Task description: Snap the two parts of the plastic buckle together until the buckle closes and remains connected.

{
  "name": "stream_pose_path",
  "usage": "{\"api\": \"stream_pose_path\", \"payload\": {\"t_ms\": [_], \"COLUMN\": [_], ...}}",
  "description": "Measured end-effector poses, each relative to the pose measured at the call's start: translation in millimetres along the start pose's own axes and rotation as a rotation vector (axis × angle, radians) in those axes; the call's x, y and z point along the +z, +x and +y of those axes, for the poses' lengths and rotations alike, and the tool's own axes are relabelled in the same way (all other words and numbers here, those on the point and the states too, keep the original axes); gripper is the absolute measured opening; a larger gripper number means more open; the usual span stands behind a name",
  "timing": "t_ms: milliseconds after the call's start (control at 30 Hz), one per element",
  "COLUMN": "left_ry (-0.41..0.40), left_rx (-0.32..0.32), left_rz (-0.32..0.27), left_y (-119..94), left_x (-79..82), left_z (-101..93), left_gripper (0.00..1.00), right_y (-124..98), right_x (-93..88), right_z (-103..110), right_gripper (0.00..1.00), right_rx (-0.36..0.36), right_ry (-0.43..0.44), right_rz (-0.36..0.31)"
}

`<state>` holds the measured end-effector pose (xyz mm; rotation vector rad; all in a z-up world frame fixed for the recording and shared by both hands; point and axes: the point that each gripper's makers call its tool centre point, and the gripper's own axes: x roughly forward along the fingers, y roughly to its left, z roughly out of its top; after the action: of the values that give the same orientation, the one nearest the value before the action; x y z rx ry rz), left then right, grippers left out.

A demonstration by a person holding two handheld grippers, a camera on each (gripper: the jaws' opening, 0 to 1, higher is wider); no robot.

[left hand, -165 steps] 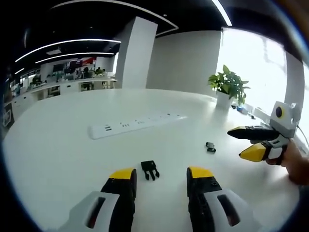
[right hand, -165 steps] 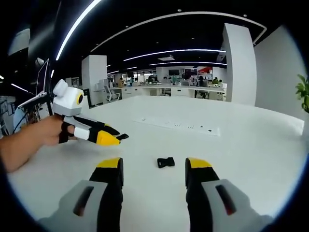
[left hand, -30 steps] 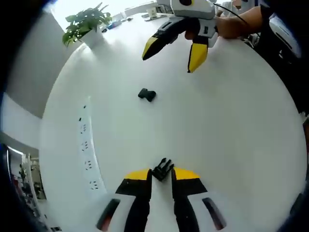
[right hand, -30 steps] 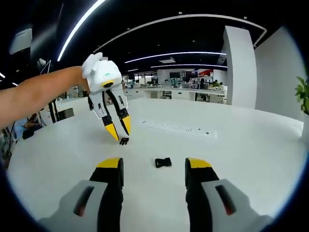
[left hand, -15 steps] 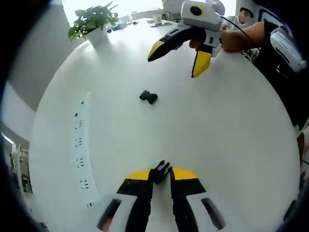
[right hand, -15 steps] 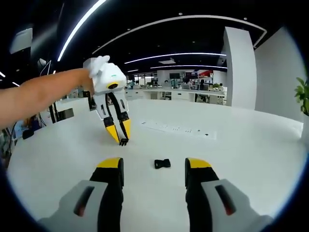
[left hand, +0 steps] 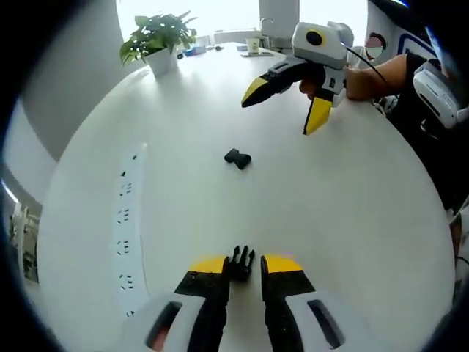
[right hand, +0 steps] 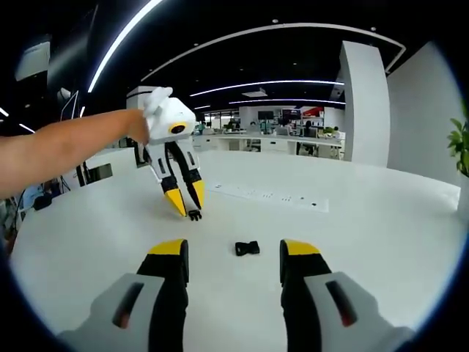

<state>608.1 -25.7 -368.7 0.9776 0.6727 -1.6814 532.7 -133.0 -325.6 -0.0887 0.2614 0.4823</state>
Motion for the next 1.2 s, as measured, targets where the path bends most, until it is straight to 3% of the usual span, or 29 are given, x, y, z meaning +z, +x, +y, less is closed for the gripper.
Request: {"api": "stream_pose_path", "payload": {"t_ms": [167,267,433,633,1200], "left_ry": [-0.005,-0.023,-0.048,-0.065,-0.085], "left_rx": [-0.001,-0.001,0.004,0.011,0.009], "left_rz": [-0.001,-0.055,-0.045,-0.146,-0.196], "left_y": [3,2,3,0,7], "left_x": [-3.4,0.4,-12.0,-4.0,-5.9], "left_z": [-0.2,-0.4,2.7,3.7,1.0], "left_gripper": [0.17,0.17,0.17,0.17,0.16], "right_y": [0,0,0,1,1], "right_x": [0.4,0.9,1.5,0.2,-2.1], "right_z": [-1,0,-1,0,0], "right_gripper": [0.49,0.49,0.49,0.49,0.48], "right_rx": [0.000,0.003,0.005,0.010,0.015], "right_ry": [-0.003,-0.003,-0.004,-0.006,-0.014], "right_rz": [0.000,-0.002,-0.003,-0.001,0.003]}}
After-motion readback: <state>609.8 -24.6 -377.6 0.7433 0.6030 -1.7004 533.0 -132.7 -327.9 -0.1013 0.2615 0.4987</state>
